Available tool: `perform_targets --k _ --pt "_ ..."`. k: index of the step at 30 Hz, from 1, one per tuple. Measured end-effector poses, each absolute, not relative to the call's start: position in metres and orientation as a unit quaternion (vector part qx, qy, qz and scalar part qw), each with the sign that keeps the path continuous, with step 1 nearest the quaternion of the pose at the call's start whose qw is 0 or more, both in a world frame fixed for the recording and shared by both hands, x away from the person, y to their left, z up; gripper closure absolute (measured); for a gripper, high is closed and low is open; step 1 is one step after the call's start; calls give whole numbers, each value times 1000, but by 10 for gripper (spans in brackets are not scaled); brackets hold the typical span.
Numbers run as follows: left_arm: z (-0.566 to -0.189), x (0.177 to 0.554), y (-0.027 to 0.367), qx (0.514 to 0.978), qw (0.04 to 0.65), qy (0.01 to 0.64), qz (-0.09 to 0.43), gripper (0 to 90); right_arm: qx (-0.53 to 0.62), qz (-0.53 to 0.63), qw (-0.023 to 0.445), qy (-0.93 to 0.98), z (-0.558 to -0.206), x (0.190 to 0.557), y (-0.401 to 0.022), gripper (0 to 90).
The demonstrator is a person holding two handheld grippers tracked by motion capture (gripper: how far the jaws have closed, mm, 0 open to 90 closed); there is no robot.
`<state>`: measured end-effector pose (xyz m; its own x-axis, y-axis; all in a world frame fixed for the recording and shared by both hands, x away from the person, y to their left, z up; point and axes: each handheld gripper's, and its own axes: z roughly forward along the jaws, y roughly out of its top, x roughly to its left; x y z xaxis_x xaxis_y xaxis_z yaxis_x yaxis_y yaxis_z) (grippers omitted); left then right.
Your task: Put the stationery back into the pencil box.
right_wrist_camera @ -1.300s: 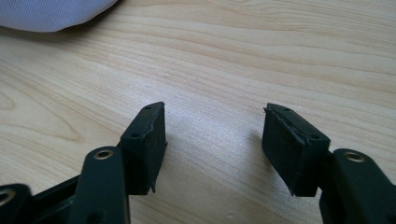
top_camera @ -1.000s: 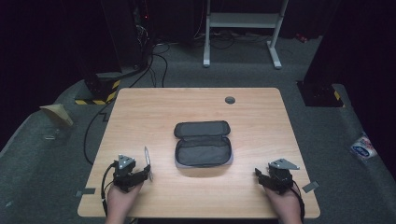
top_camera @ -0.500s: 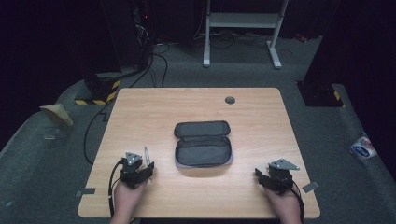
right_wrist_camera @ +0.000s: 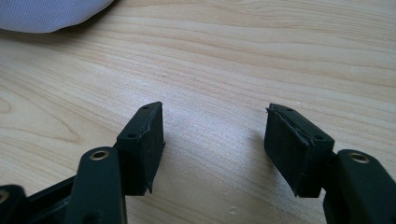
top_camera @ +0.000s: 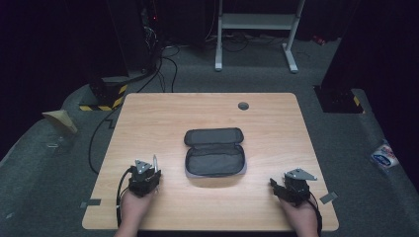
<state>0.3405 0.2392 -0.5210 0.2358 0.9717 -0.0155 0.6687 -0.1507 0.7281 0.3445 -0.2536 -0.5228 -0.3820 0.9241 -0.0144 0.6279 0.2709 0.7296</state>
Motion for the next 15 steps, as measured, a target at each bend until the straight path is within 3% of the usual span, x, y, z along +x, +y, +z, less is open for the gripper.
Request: perform_targets --k 15 --pt "-521 335 239 729 324 545 257 779 508 327 226 764 -523 345 -254 373"
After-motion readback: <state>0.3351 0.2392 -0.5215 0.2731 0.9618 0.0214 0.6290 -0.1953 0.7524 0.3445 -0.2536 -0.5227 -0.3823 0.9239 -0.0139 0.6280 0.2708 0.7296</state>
